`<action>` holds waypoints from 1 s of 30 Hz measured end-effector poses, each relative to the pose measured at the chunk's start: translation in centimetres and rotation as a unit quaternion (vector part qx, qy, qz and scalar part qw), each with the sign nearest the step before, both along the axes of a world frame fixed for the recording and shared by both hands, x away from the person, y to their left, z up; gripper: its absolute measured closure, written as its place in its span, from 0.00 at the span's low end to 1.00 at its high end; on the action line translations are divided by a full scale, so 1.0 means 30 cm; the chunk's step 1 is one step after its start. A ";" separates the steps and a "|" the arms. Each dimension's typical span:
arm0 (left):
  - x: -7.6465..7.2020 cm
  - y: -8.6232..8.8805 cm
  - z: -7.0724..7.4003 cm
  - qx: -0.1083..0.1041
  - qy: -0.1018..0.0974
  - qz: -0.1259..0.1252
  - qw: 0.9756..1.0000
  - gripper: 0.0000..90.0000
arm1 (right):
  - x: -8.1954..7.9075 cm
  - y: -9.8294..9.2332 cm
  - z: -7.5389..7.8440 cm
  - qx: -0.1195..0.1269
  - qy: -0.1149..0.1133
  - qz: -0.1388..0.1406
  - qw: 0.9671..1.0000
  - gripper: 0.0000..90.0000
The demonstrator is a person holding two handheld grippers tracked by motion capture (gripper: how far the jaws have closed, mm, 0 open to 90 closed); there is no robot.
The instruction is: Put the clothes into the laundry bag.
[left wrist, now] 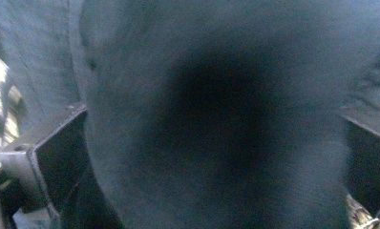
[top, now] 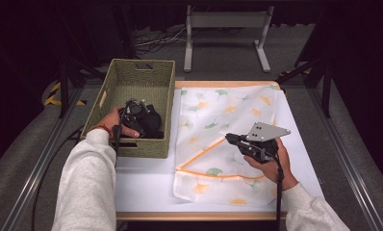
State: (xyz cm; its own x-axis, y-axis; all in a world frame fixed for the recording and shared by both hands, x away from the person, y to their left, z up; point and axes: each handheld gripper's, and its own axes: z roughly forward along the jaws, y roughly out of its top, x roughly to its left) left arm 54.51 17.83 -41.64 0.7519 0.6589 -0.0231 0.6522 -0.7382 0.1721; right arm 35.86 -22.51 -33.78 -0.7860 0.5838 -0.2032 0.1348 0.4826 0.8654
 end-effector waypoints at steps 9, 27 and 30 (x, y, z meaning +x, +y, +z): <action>-0.009 0.005 0.033 -0.006 0.006 -0.034 0.999 0.34 | -0.001 0.001 -0.001 -0.003 0.001 0.000 1.000 0.98; -0.045 0.017 0.135 -0.016 -0.125 -0.038 0.991 0.55 | -0.008 0.005 0.001 -0.001 -0.003 0.001 1.000 0.98; -0.065 0.024 0.161 -0.029 -0.140 -0.036 0.989 0.55 | -0.008 0.003 0.001 -0.001 -0.002 0.001 1.000 0.98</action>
State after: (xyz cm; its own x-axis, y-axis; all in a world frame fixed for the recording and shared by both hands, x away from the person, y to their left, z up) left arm 52.57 18.54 -36.81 0.7793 0.6067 0.1570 0.5186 -0.7650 0.3818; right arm 35.62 -22.41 -33.76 -0.7866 0.5812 -0.2085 0.1294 0.4854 0.8647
